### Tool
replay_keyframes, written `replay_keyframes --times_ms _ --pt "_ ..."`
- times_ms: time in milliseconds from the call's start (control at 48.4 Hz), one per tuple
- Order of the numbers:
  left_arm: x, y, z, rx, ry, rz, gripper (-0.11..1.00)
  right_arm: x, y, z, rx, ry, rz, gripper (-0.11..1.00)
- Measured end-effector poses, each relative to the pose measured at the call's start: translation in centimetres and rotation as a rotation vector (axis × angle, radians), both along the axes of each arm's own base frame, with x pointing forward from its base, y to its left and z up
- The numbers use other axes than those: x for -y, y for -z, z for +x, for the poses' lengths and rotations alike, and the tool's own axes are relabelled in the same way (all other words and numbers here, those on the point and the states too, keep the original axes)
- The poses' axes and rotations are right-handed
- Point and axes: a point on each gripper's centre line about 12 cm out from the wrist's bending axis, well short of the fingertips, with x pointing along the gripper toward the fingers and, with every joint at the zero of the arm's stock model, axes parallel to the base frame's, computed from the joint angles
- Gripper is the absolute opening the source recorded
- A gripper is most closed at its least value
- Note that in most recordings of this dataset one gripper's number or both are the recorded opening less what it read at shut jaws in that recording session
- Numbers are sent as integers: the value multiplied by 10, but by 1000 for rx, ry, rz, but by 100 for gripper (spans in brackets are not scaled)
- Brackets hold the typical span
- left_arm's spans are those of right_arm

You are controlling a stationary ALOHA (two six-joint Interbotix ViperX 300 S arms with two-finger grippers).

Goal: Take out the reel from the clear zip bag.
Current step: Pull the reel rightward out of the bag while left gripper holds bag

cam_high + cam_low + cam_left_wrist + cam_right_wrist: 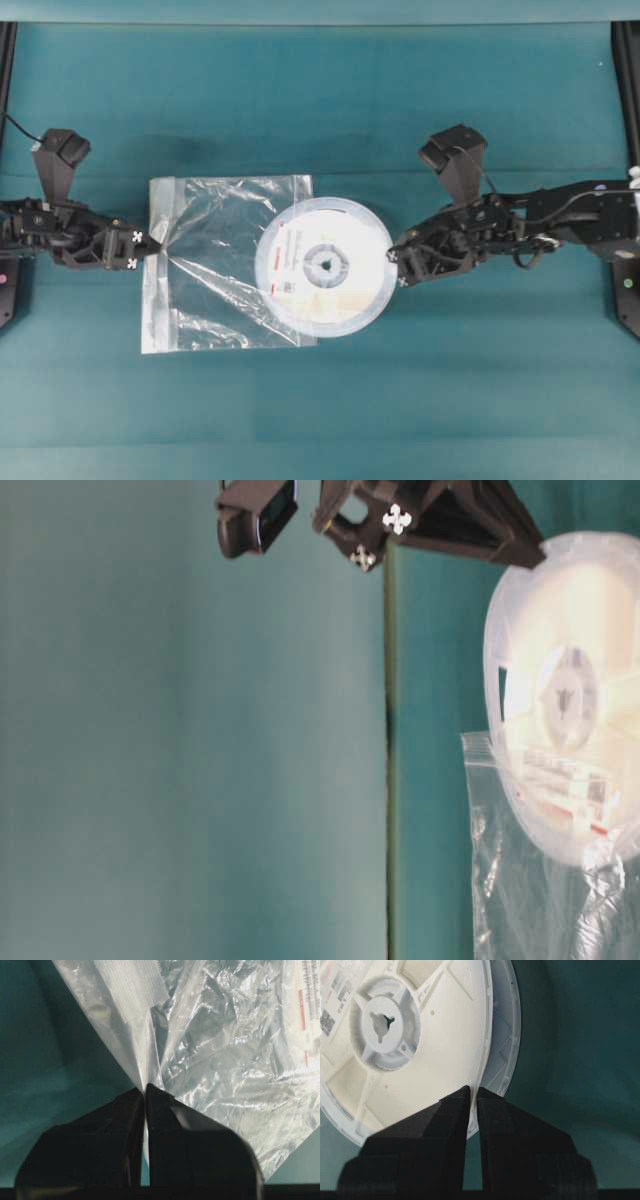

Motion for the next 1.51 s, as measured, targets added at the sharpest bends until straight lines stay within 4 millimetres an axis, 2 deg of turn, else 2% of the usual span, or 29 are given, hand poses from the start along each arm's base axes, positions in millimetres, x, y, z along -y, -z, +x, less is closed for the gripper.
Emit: replay_keyframes --times_ms 475,1156,1507 --pt "0 3 -2 -31 2 -3 0 7 -5 -28 2 35 0 9" --pt "0 2 -2 -32 3 -3 1 4 -7 -68 -60 39 19 9" --pt "0 2 -1 -32 3 -3 0 6 -11 -80 -46 58 19 9"
